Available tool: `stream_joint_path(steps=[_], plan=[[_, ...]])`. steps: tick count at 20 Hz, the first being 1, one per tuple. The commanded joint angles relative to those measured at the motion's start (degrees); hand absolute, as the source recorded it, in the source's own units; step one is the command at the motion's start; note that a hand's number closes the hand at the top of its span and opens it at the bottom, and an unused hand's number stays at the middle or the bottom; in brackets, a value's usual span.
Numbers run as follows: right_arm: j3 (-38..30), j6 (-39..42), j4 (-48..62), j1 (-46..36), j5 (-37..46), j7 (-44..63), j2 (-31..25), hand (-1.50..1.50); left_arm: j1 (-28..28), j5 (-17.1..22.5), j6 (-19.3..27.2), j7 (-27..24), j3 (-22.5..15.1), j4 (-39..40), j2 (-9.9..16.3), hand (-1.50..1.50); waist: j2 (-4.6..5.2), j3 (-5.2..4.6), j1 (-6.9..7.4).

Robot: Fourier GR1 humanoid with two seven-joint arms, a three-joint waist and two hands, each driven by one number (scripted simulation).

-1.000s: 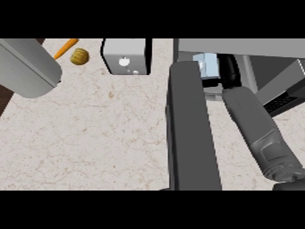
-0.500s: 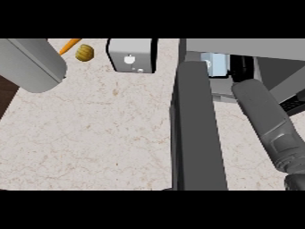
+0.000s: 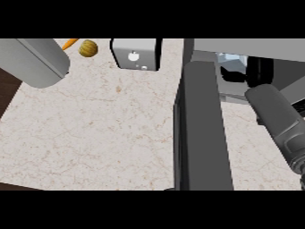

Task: Pick up the milk, place it into the microwave and close the microwave

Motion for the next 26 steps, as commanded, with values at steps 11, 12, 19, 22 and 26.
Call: stream_joint_path(steps=[11, 12, 19, 22, 26], plan=[[0.69, 5.23, -0.07, -3.43, 0.89, -3.35, 1.59, -1.5, -3.39, -3.88, -0.95, 0.72, -3.09, 2.24, 1.32, -1.5, 0.03, 0.32, 0.59], [0.52, 5.63, -0.35, -2.54, 0.67, -4.9, 1.93, -1.5, -3.35, -4.2, -1.61, 0.01, -2.99, 3.67, 1.46, -1.5, 0.03, 0.28, 0.32], [-3.09, 15.82, -0.97, -2.26, -3.41, -9.78, 2.21, -1.5, -3.24, -5.24, -4.74, -1.24, -6.49, 4.32, 0.63, -1.5, -0.57, 0.29, -0.91], [-5.54, 19.49, -1.59, -1.11, -6.1, -12.76, 2.79, -1.5, -4.98, -3.84, -5.98, -0.77, -6.49, 5.99, 2.53, -1.5, -0.8, 0.27, -1.97], [-7.86, 23.52, -0.96, -0.28, -8.72, -14.12, 5.35, -1.5, -5.64, -6.62, -5.13, -0.84, -10.28, 4.9, -0.59, -1.5, -1.35, 0.22, -2.71]])
